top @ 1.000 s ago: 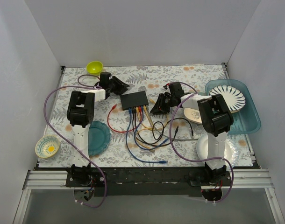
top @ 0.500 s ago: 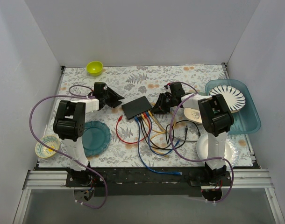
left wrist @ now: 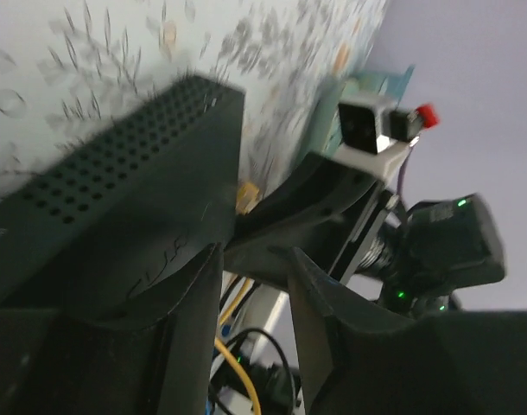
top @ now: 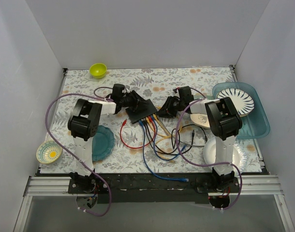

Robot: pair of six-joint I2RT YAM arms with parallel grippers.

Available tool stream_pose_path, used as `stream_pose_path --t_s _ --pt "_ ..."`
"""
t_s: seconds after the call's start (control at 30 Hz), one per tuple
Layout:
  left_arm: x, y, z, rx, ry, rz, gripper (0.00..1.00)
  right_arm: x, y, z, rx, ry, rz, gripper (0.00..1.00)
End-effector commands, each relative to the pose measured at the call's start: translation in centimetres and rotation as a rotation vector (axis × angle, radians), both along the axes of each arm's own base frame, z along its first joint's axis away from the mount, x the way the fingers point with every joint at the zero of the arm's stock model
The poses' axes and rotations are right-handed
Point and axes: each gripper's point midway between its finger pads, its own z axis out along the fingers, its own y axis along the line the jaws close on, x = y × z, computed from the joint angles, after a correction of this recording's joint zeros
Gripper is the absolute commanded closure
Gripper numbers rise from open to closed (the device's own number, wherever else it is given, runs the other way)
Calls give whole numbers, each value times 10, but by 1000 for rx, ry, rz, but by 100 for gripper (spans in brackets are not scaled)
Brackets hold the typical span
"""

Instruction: Pull the plug from the switch port

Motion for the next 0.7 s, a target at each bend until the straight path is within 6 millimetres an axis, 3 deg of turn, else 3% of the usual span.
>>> stream_pose_path --t_s 0.0,0.33,0.67 --pt "-40 -19 -5 -54 68 -125 65 -2 1 -21 2 33 -53 64" --pt "-61 -5 -11 23 76 -123 66 8 14 -16 117 26 -95 63" --pt "-21 6 35 -65 -59 -20 65 14 18 -10 142 0 -77 61"
